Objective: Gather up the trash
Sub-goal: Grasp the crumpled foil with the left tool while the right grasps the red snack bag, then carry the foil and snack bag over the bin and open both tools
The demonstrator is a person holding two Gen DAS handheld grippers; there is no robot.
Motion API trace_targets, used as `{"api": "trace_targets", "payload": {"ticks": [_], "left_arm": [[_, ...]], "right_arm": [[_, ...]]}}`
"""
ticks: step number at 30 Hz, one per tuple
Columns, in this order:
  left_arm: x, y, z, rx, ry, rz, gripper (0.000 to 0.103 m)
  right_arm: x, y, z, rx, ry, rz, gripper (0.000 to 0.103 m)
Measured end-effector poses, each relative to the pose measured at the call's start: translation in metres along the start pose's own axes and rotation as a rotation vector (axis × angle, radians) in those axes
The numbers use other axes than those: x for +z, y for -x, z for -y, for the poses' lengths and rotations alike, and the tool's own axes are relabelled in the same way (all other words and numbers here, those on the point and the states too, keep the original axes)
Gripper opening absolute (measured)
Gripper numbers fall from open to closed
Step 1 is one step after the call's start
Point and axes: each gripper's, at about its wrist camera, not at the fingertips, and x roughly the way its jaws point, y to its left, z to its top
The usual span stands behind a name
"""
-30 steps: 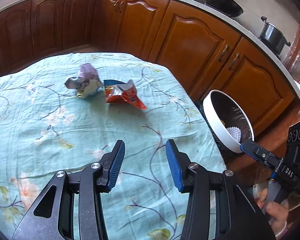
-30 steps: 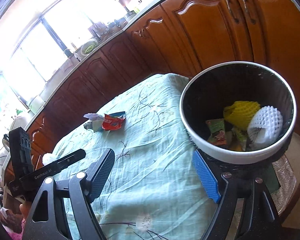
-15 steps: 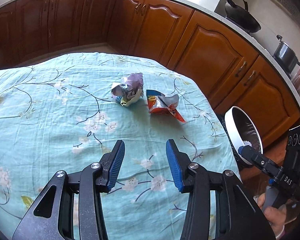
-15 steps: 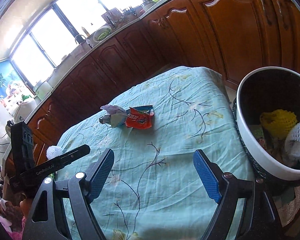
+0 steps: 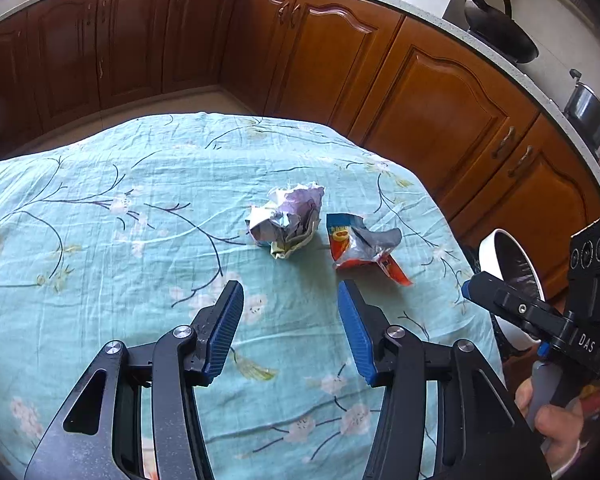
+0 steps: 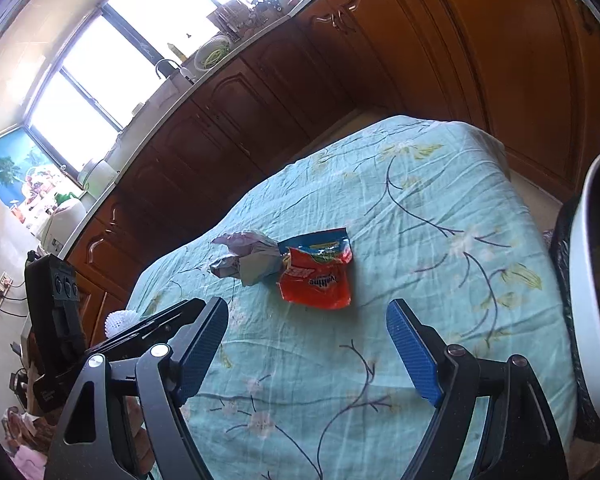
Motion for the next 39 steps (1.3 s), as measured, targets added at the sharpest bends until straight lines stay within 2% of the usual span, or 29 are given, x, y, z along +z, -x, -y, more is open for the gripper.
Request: {"api": "trace_targets", "payload": {"ticks": [6,9,11,12,13,14,16,25,34,39], "left_arm": [[0.022,-0.017,-0.002,0.021,-0.024,0.006,0.053],[0.029,-0.031,-0.005,0.022,-0.030,0.001,0.053],[0.033,-0.040,-0.005,0.015,-0.032,-0.004,0.053],[0.035,-0.044,-0.004,0.011,-0.034,-0.008,0.051],[0.036,-0.048,-0.003,0.001,-0.036,-0.012,0.050],[0.036,-0.051,-0.001,-0.005,-0.041,-0.011,0.050],[0.036,-0.056,0.004,-0.007,-0.057,-0.016,0.023],[0.017,-0.039,0.027,-0.037,-0.102,-0.008,0.017],[-0.018,-0.001,0.062,-0.104,-0.114,0.008,0.017],[-0.031,0.016,0.092,-0.128,-0.162,0.026,0.017]], "right_arm": [[0.021,-0.044,0.005,-0.013,-0.009,-0.049,0.082],[0.025,-0.061,0.013,-0.017,-0.025,-0.075,0.074],[0.025,-0.067,0.017,-0.027,-0.033,-0.086,0.051],[0.024,-0.068,0.020,-0.028,-0.039,-0.090,0.043],[0.024,-0.068,0.021,-0.031,-0.043,-0.092,0.029],[0.022,-0.067,0.022,-0.038,-0.041,-0.087,0.024],[0.019,-0.061,0.023,-0.037,-0.035,-0.076,0.018],[0.002,-0.015,0.026,-0.039,-0.027,-0.016,0.008],[-0.028,0.044,0.031,-0.057,0.003,0.034,0.006],[-0.043,0.085,0.041,-0.070,-0.010,0.083,0.006]]}}
